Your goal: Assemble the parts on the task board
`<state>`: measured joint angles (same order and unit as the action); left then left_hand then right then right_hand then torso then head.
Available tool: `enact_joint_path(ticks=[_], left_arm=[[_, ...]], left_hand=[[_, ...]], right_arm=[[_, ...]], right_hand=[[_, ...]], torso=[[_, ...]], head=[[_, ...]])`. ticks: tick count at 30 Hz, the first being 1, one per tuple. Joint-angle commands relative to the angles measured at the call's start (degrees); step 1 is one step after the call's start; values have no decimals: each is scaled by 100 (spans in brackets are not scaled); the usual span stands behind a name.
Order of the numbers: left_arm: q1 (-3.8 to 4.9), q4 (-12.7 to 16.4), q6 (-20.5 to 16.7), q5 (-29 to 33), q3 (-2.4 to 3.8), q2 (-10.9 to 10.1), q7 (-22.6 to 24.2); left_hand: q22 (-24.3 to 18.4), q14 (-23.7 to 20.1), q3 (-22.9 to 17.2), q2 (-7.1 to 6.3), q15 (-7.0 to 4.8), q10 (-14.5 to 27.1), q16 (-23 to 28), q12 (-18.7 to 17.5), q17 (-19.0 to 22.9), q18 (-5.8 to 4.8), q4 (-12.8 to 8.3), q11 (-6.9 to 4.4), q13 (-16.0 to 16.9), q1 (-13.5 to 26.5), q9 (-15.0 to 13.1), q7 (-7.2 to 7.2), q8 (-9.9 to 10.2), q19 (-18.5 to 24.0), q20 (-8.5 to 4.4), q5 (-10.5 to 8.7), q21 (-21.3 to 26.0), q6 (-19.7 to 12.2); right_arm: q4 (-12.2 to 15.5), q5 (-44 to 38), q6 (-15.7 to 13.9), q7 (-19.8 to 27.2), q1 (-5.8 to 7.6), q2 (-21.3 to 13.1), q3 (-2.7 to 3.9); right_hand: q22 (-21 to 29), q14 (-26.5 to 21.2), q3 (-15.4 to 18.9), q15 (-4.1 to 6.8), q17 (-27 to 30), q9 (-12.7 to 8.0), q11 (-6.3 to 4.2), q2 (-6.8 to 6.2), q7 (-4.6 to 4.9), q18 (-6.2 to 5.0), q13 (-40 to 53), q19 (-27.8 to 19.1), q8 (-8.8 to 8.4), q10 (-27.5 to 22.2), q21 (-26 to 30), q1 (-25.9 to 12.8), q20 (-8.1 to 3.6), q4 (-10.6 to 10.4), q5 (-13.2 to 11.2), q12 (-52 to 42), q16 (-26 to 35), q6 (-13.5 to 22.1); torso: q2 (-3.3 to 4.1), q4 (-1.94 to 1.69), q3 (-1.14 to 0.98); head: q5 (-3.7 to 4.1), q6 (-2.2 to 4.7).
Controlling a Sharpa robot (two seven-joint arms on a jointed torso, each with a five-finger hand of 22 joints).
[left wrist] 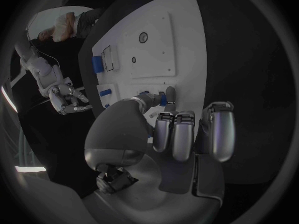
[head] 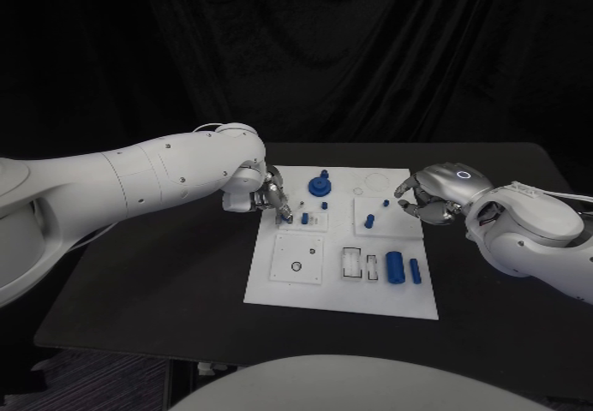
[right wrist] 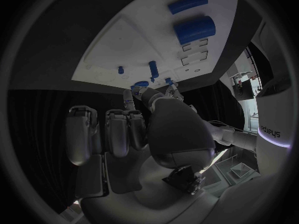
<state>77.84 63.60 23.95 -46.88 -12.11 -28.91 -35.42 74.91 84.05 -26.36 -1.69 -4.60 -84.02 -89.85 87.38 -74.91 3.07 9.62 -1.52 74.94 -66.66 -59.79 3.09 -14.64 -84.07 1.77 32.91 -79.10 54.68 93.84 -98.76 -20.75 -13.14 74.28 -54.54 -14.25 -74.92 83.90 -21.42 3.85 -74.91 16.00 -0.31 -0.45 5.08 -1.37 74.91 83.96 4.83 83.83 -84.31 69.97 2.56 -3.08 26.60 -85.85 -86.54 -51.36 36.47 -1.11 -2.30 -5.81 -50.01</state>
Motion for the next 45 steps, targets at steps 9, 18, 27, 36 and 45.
enact_joint_path(ticks=[9,18,27,36,45], left_arm=[[-64,-12,10,-6,-1,35,35],[-94,-10,23,-6,-1,40,36],[-102,21,56,-6,-1,31,31],[-104,16,42,-7,-1,19,39],[-113,17,110,-6,-1,12,57]], left_hand=[[1175,595,-94,38,23,-423,-15,21,-1509,-55,-128,21,1339,21,10,-13,37,-140,23,-25,40,23],[1172,595,-99,45,24,-416,-15,12,-1509,-53,-133,23,1333,29,12,-11,42,-135,24,-31,51,22],[1170,595,-115,65,26,-415,-15,11,-1509,-52,-145,24,1332,37,16,-9,49,-132,24,-33,58,23],[1159,595,-94,125,45,-397,-15,-11,-1509,-45,-126,44,1318,204,41,8,102,-111,40,-285,100,20],[1128,595,393,226,146,-358,-15,-51,-1509,-23,251,162,1294,865,422,133,567,-52,127,-1262,224,-122]], right_arm=[[6,-15,-26,-88,-13,-1,4],[2,-15,-13,-93,-13,5,4],[-5,-15,0,-94,-13,8,4],[-17,-15,3,-93,-14,21,4],[-24,-15,8,-95,-14,16,4]], right_hand=[[-1308,472,-46,41,-852,-8,-34,49,5,-14,1065,316,-38,279,9,-6,-44,3,32,19,9,-28],[-1306,469,-54,38,-838,-10,-31,49,8,-16,1060,314,-39,276,15,-11,-42,11,33,24,16,-31],[-1306,469,-54,38,-838,-10,-31,49,8,-16,1060,314,-39,276,15,-11,-42,11,33,24,16,-31],[-1306,469,-54,38,-838,-10,-31,49,8,-16,1060,314,-39,276,15,-11,-42,11,33,24,16,-31],[-1306,469,-54,38,-838,-10,-31,49,8,-16,1060,314,-39,276,15,-11,-42,11,33,24,16,-31]], torso=[[0,1,-2],[-6,7,2],[-5,-6,0],[-4,7,-4],[-5,7,-5]], head=[[-3,1],[6,1],[1,1],[-15,1],[-6,1]])
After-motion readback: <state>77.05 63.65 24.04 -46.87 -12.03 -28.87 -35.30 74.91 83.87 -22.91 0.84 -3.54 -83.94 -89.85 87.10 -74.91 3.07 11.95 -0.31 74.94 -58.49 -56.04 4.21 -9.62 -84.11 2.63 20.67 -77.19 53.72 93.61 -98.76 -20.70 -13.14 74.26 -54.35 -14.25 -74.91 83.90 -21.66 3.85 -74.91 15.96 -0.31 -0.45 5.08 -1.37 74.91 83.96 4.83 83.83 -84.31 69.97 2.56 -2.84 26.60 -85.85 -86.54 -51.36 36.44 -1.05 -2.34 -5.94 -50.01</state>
